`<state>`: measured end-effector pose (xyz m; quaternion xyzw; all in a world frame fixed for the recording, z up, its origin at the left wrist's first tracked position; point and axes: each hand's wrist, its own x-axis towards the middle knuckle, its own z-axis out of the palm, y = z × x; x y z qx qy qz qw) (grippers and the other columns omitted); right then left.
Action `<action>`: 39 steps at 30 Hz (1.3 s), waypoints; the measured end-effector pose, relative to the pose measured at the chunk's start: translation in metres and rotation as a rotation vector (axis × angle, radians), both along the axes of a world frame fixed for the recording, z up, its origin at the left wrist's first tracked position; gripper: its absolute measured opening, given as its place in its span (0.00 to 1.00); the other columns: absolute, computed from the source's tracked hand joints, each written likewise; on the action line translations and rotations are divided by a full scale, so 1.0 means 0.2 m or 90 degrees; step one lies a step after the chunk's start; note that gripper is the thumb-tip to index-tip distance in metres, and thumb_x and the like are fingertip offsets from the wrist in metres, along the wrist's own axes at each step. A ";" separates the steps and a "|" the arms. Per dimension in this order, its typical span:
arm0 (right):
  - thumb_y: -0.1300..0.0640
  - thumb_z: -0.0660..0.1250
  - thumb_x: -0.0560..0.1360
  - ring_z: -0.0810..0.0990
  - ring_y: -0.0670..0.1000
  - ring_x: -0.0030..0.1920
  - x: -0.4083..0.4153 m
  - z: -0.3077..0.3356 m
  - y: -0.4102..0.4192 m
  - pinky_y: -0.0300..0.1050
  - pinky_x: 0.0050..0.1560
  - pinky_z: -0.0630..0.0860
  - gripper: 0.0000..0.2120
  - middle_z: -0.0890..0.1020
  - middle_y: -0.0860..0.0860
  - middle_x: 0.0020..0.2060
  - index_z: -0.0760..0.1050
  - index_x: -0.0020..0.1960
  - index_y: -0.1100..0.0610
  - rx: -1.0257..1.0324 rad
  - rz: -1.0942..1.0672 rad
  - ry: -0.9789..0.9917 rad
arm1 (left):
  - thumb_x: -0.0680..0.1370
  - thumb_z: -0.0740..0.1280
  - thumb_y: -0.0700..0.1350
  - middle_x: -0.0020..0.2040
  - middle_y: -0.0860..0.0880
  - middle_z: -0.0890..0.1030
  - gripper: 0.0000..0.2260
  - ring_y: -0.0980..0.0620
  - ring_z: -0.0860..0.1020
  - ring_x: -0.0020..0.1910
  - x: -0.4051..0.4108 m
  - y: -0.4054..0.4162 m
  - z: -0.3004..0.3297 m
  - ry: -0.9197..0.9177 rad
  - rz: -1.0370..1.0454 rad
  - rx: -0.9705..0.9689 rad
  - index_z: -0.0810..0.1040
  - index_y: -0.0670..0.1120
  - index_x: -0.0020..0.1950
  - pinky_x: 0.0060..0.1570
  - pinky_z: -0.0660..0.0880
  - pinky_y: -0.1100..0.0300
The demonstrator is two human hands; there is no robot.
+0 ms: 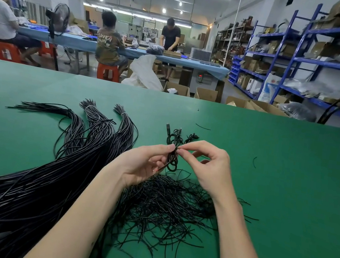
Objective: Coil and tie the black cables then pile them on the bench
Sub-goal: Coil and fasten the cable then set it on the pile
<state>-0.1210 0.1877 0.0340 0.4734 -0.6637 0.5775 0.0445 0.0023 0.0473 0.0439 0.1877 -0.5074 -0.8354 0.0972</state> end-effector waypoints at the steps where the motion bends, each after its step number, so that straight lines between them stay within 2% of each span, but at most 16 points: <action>1: 0.55 0.79 0.72 0.81 0.44 0.38 0.00 0.00 0.00 0.30 0.35 0.70 0.03 0.86 0.40 0.40 0.87 0.43 0.48 -0.009 0.000 -0.009 | 0.67 0.77 0.44 0.37 0.50 0.80 0.06 0.59 0.74 0.30 0.00 0.00 0.00 0.010 -0.010 -0.007 0.88 0.44 0.41 0.32 0.74 0.71; 3: 0.56 0.79 0.72 0.80 0.44 0.36 0.01 0.00 -0.01 0.32 0.38 0.72 0.02 0.86 0.42 0.38 0.87 0.42 0.50 -0.019 0.005 -0.055 | 0.69 0.76 0.42 0.36 0.50 0.80 0.06 0.59 0.76 0.30 0.00 -0.01 0.00 0.053 -0.018 -0.012 0.87 0.42 0.45 0.32 0.75 0.71; 5: 0.57 0.79 0.72 0.77 0.45 0.34 0.02 0.01 -0.03 0.35 0.37 0.74 0.02 0.86 0.45 0.34 0.87 0.41 0.51 -0.027 0.013 -0.155 | 0.70 0.76 0.42 0.39 0.48 0.81 0.10 0.57 0.78 0.34 0.00 -0.01 0.00 0.100 0.017 -0.100 0.85 0.38 0.48 0.37 0.77 0.69; 7: 0.59 0.78 0.72 0.73 0.45 0.30 0.03 0.01 -0.04 0.34 0.30 0.69 0.04 0.82 0.47 0.30 0.87 0.39 0.53 -0.045 0.039 -0.320 | 0.72 0.76 0.43 0.41 0.49 0.85 0.10 0.56 0.80 0.38 -0.01 0.00 -0.01 0.147 0.098 -0.318 0.86 0.40 0.50 0.42 0.77 0.67; 10: 0.62 0.74 0.75 0.70 0.44 0.29 0.03 0.00 -0.05 0.32 0.25 0.62 0.05 0.81 0.49 0.32 0.86 0.40 0.57 -0.089 0.116 -0.567 | 0.75 0.76 0.40 0.44 0.54 0.87 0.07 0.58 0.83 0.41 -0.03 0.04 -0.04 0.287 0.273 -0.693 0.87 0.48 0.51 0.44 0.78 0.66; 12: 0.63 0.70 0.77 0.70 0.43 0.28 0.04 -0.01 -0.07 0.33 0.24 0.60 0.06 0.82 0.50 0.35 0.85 0.44 0.58 -0.129 0.137 -0.612 | 0.75 0.76 0.40 0.45 0.55 0.86 0.08 0.59 0.83 0.42 -0.06 0.07 -0.05 0.345 0.358 -0.870 0.87 0.47 0.53 0.45 0.78 0.67; 13: 0.63 0.70 0.78 0.70 0.43 0.27 0.04 0.00 -0.06 0.33 0.24 0.61 0.06 0.83 0.49 0.36 0.85 0.45 0.57 -0.134 0.124 -0.575 | 0.75 0.76 0.40 0.44 0.55 0.86 0.07 0.59 0.83 0.41 -0.06 0.07 -0.04 0.339 0.368 -0.867 0.87 0.47 0.53 0.45 0.78 0.67; 14: 0.62 0.71 0.78 0.70 0.43 0.27 0.04 0.00 -0.06 0.33 0.24 0.62 0.05 0.84 0.49 0.37 0.85 0.46 0.55 -0.124 0.095 -0.502 | 0.75 0.76 0.41 0.43 0.55 0.86 0.06 0.60 0.83 0.39 -0.06 0.07 -0.03 0.307 0.350 -0.791 0.87 0.48 0.52 0.43 0.77 0.67; 16: 0.61 0.74 0.77 0.72 0.44 0.27 0.02 0.02 -0.03 0.34 0.28 0.70 0.06 0.86 0.46 0.41 0.85 0.50 0.52 -0.096 0.046 -0.317 | 0.76 0.75 0.44 0.37 0.52 0.86 0.02 0.57 0.81 0.35 -0.05 0.06 -0.01 0.216 0.284 -0.561 0.88 0.49 0.47 0.40 0.77 0.65; 18: 0.60 0.76 0.76 0.74 0.47 0.31 -0.01 0.04 0.01 0.38 0.34 0.76 0.09 0.87 0.44 0.47 0.84 0.54 0.48 -0.072 0.014 -0.174 | 0.76 0.74 0.45 0.35 0.48 0.83 0.05 0.54 0.78 0.35 -0.03 0.03 0.01 0.166 0.221 -0.393 0.86 0.44 0.44 0.39 0.76 0.63; 21: 0.56 0.78 0.74 0.76 0.47 0.33 -0.02 0.07 0.04 0.31 0.33 0.69 0.09 0.87 0.40 0.47 0.86 0.52 0.45 -0.014 -0.020 -0.032 | 0.71 0.75 0.48 0.42 0.43 0.81 0.10 0.49 0.75 0.41 0.00 0.01 0.03 0.163 0.111 -0.226 0.87 0.42 0.45 0.41 0.75 0.64; 24: 0.56 0.79 0.72 0.75 0.44 0.33 0.00 0.09 0.04 0.29 0.33 0.67 0.08 0.87 0.40 0.43 0.88 0.50 0.47 0.011 -0.002 0.023 | 0.70 0.74 0.50 0.41 0.47 0.82 0.12 0.54 0.76 0.38 0.00 0.02 0.04 0.136 0.043 -0.197 0.87 0.43 0.46 0.39 0.74 0.67; 30: 0.55 0.80 0.70 0.75 0.43 0.33 0.01 0.11 0.05 0.28 0.32 0.67 0.05 0.87 0.42 0.38 0.89 0.45 0.49 0.010 0.030 0.033 | 0.69 0.75 0.50 0.40 0.49 0.83 0.11 0.57 0.77 0.38 0.01 0.01 0.04 0.122 0.021 -0.159 0.88 0.44 0.45 0.35 0.73 0.68; 35: 0.55 0.81 0.70 0.76 0.42 0.32 0.03 0.12 0.04 0.28 0.32 0.67 0.03 0.86 0.41 0.35 0.88 0.41 0.50 -0.017 -0.011 0.060 | 0.70 0.75 0.51 0.43 0.47 0.83 0.12 0.55 0.77 0.39 0.01 0.02 0.05 0.130 0.031 -0.186 0.87 0.44 0.47 0.40 0.74 0.68; 37: 0.55 0.80 0.71 0.74 0.43 0.30 0.05 0.11 0.01 0.29 0.31 0.66 0.04 0.84 0.41 0.33 0.87 0.39 0.50 -0.027 -0.053 0.071 | 0.71 0.75 0.49 0.42 0.45 0.80 0.08 0.53 0.74 0.39 0.00 0.02 0.05 0.158 0.067 -0.216 0.87 0.45 0.44 0.42 0.73 0.65; 39: 0.56 0.80 0.72 0.71 0.43 0.27 0.07 0.11 -0.03 0.32 0.30 0.67 0.08 0.83 0.43 0.31 0.85 0.36 0.48 -0.044 -0.078 -0.002 | 0.76 0.74 0.46 0.40 0.47 0.80 0.05 0.53 0.74 0.38 -0.01 0.03 0.04 0.192 0.157 -0.358 0.85 0.46 0.45 0.41 0.73 0.64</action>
